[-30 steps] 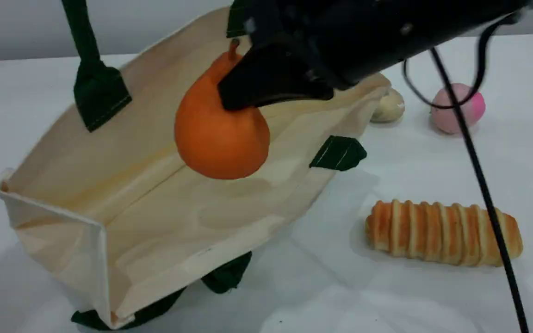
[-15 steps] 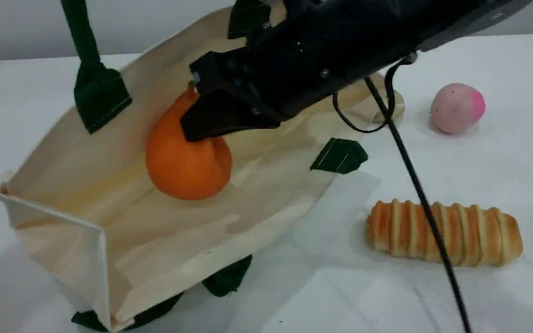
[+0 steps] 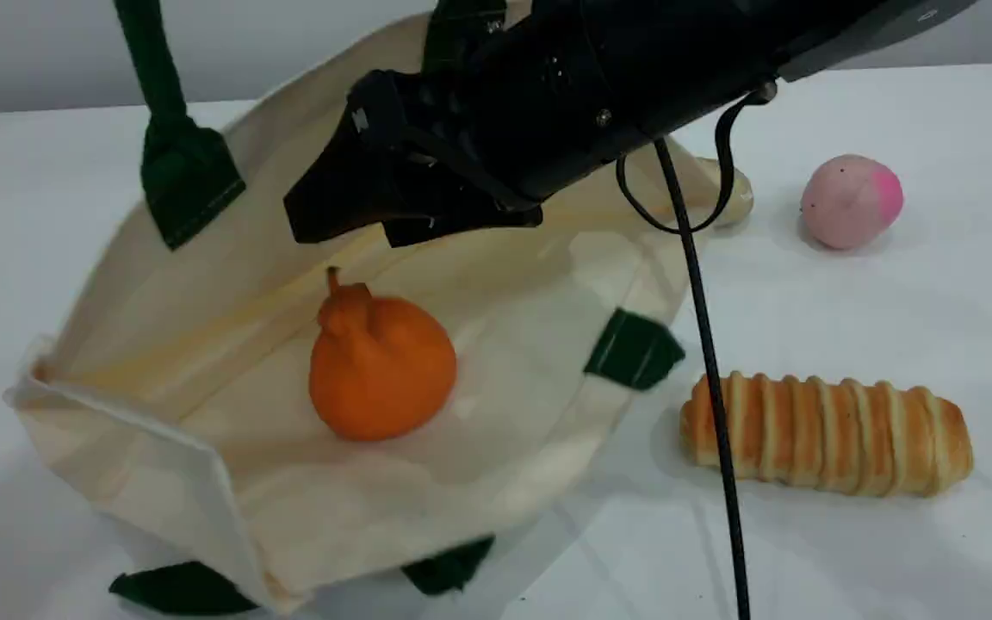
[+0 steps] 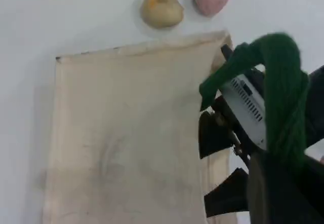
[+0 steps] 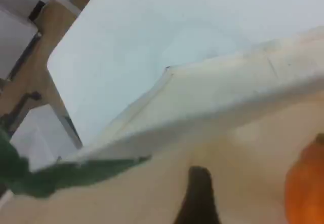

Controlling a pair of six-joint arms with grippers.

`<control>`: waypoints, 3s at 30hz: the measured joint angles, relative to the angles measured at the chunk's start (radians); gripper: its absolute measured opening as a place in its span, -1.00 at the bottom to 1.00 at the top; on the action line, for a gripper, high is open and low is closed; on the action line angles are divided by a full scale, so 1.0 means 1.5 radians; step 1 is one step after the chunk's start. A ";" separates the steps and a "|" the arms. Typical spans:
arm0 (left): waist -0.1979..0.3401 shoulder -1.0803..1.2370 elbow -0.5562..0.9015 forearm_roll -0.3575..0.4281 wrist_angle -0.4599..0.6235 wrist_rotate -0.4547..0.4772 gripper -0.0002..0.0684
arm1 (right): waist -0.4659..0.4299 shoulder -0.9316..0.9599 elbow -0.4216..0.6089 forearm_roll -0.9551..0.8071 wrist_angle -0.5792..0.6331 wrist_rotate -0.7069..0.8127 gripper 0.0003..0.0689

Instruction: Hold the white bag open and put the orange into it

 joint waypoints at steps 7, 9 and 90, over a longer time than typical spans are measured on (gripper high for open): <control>0.000 0.000 0.000 0.000 0.000 0.000 -0.77 | -0.003 -0.046 0.007 -0.020 -0.019 0.001 0.59; 0.000 0.000 0.000 -0.001 0.000 0.000 -0.77 | -0.003 -0.059 0.007 -0.057 -0.031 0.003 0.56; 0.000 -0.348 0.343 -0.010 -0.155 0.015 -0.55 | -0.109 -1.116 0.088 -1.196 0.252 0.977 -0.97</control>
